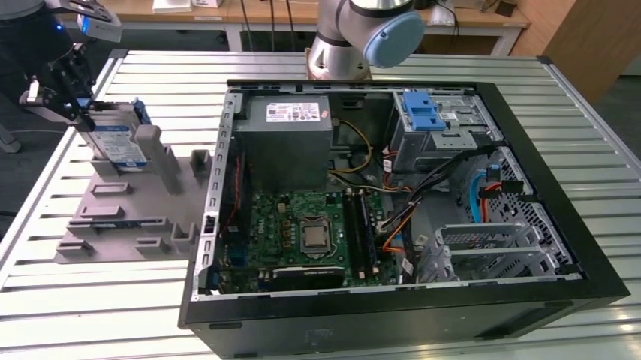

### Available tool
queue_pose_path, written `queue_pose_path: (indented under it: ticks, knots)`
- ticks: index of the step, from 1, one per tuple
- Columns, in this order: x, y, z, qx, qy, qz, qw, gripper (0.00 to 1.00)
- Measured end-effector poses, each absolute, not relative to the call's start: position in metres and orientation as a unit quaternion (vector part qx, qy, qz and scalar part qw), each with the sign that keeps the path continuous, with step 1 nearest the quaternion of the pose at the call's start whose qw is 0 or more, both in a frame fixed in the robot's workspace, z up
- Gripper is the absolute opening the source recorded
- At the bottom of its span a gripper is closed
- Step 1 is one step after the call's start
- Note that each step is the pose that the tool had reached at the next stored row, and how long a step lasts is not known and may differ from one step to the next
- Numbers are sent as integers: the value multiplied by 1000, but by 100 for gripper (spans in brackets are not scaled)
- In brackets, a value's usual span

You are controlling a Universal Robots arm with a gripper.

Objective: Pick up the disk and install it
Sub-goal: 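Pick up the disk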

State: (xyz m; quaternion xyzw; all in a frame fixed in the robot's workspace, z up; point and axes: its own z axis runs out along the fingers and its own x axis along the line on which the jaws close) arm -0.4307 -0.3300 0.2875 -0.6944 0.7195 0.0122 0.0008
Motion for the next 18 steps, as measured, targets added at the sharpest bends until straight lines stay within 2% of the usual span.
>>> queue_pose_path:
  ticks: [18]
  knots:
    - [-431, -330, 291, -693, 721, 12, 1, 37]
